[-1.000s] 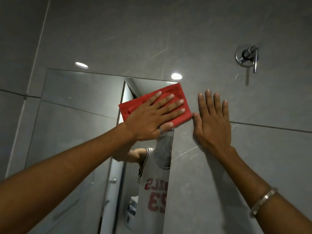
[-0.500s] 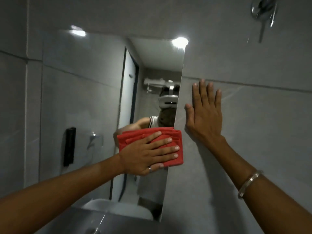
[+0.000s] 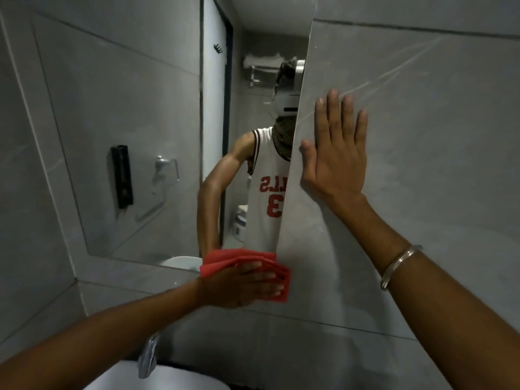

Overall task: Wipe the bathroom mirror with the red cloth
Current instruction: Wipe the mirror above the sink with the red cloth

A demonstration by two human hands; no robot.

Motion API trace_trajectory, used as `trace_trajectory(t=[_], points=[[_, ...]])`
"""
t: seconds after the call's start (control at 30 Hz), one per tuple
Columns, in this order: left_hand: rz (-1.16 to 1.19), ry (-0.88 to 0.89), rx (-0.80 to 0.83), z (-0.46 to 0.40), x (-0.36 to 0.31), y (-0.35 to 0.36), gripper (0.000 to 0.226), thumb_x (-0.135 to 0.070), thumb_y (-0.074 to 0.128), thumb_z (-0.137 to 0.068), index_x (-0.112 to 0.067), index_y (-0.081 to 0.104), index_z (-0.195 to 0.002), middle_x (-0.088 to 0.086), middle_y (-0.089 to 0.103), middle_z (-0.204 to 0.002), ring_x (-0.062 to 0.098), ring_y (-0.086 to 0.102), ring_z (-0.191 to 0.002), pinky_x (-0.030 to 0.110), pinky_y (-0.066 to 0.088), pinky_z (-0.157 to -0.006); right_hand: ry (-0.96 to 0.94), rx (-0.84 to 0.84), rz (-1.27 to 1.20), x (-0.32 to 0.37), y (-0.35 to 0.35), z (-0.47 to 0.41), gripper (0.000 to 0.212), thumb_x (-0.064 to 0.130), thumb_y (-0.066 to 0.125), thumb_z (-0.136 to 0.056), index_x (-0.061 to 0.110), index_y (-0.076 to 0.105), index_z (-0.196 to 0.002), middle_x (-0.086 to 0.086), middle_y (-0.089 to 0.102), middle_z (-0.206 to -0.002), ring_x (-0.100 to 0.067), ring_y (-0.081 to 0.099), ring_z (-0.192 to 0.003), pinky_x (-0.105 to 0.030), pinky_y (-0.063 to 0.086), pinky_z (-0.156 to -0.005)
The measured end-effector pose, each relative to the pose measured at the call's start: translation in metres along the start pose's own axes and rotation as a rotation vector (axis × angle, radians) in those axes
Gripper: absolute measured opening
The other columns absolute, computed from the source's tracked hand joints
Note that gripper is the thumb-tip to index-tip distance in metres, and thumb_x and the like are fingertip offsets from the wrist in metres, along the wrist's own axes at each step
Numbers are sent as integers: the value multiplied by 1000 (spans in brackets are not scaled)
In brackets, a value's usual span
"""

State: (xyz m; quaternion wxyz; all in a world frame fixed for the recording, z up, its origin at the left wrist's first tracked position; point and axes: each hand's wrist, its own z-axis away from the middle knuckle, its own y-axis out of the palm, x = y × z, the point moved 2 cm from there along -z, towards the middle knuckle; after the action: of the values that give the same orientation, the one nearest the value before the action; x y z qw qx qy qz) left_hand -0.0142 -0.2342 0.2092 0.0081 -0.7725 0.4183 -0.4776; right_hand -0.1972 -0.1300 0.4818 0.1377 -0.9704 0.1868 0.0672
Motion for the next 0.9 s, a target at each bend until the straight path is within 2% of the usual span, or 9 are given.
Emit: trace_trajectory(t=[0.07,0.13,0.23,0.37,0.53,0.63,0.77,0.9], points=[[43,53,48,-4,6,-1,87,-43,55,-103,-20,0,-166,1,4,-176,20,8,-162,42,1,-133,-2,9,-8,2,-2,-3,72,50,23,-108,10,10,-167,-18,13,-175,-35,12,-163,-57,13,-132],[100,154,177,-4,18,-6,76,-38,50,-105,-22,8,-166,-2,18,-174,18,19,-160,42,4,-132,-3,34,-20,3,-5,-1,72,48,25,-108,10,9,-167,-17,11,-175,-34,10,-163,-58,12,-132],[54,109,204,-24,45,-24,65,-44,45,-106,-28,23,-164,-8,23,-172,16,15,-161,42,2,-132,-60,49,-84,1,-14,-6,73,48,26,-106,10,12,-167,-17,9,-176,-33,7,-164,-58,9,-132],[-54,17,84,-74,98,-47,60,-47,43,-108,-27,28,-163,-5,21,-173,19,19,-160,45,6,-132,-278,-58,-138,-15,-39,-79,68,43,31,-105,9,26,-164,-20,21,-172,-37,17,-161,-58,16,-131],[-118,-160,-37,-136,171,-91,62,-50,45,-106,-30,30,-163,-5,25,-172,22,19,-160,47,9,-131,-383,-48,-144,-34,-71,-187,68,42,29,-106,11,22,-166,-15,14,-175,-33,9,-164,-52,13,-134],[-143,-211,-54,-174,218,-116,63,-52,41,-107,-31,25,-164,-3,20,-174,23,13,-162,48,9,-131,-475,-25,-178,-38,-78,-228,64,36,35,-108,11,24,-165,-14,16,-175,-31,9,-164,-52,16,-133],[-148,-295,-71,-224,290,-148,62,-55,30,-109,-32,17,-165,-4,12,-175,19,3,-163,50,6,-131,-438,-135,-310,-36,-76,-243,60,28,42,-107,5,33,-162,-17,25,-172,-34,16,-162,-51,23,-132],[-188,-374,-117,-266,350,-182,62,-55,27,-109,-31,16,-165,-3,13,-175,18,3,-163,48,5,-132,-323,-220,-394,-42,-73,-241,61,36,34,-107,12,33,-163,-10,25,-173,-25,12,-163,-42,22,-132]])
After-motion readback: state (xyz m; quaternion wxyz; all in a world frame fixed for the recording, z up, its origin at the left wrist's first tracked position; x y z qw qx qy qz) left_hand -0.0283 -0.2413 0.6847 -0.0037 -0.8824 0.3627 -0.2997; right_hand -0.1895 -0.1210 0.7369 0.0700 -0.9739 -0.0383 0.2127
